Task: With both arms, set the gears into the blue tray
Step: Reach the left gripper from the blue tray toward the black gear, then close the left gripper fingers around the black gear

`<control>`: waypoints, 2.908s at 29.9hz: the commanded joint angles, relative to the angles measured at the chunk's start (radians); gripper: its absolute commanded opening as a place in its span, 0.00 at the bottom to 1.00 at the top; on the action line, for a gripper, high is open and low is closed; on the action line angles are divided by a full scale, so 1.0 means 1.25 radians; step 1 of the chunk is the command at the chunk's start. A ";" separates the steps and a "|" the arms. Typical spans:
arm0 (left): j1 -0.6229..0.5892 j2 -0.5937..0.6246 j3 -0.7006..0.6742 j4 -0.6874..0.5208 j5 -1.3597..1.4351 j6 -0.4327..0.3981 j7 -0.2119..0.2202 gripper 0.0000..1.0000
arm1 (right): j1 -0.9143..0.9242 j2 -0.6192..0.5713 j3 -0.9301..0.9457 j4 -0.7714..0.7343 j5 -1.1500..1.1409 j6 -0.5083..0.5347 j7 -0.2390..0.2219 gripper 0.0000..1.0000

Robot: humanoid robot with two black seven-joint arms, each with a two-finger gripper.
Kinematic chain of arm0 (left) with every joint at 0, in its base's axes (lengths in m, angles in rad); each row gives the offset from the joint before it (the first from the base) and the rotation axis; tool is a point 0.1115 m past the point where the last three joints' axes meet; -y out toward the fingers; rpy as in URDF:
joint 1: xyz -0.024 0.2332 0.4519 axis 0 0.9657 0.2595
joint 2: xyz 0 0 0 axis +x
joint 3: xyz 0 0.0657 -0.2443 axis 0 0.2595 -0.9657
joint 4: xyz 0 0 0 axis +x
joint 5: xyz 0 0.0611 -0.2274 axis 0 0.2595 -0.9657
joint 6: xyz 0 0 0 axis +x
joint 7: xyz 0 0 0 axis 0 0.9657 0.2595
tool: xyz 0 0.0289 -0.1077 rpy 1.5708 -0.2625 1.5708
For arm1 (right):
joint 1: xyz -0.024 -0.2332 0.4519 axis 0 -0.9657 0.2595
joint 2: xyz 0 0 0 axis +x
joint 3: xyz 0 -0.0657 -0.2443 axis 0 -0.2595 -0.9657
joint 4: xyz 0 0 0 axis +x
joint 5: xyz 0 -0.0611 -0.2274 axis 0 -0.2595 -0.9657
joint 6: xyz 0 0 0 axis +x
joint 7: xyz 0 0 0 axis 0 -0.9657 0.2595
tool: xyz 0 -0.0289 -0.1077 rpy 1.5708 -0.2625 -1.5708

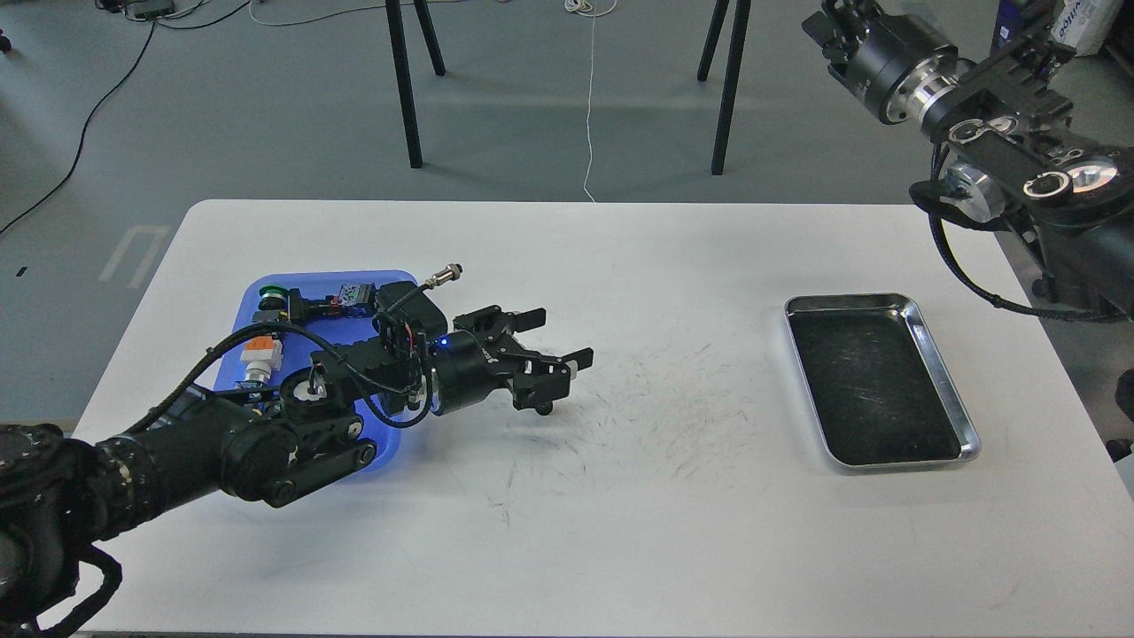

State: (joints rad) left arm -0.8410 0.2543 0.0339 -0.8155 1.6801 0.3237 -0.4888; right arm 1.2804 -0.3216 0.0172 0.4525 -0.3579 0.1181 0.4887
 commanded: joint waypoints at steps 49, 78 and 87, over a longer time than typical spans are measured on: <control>0.017 -0.056 0.119 0.131 0.151 0.072 0.000 0.59 | 0.011 -0.008 -0.010 0.002 -0.001 0.000 0.000 0.97; 0.014 -0.075 0.118 0.174 0.176 0.101 0.000 0.18 | 0.015 -0.004 -0.010 0.009 0.007 0.000 0.000 0.97; 0.005 -0.075 0.115 0.164 0.173 0.104 0.000 0.15 | 0.008 -0.003 -0.010 0.005 0.007 0.000 0.000 0.97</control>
State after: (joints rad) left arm -0.8325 0.1601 0.1782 -0.6069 1.8961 0.4519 -0.4881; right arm 1.2929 -0.3256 0.0046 0.4606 -0.3497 0.1181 0.4889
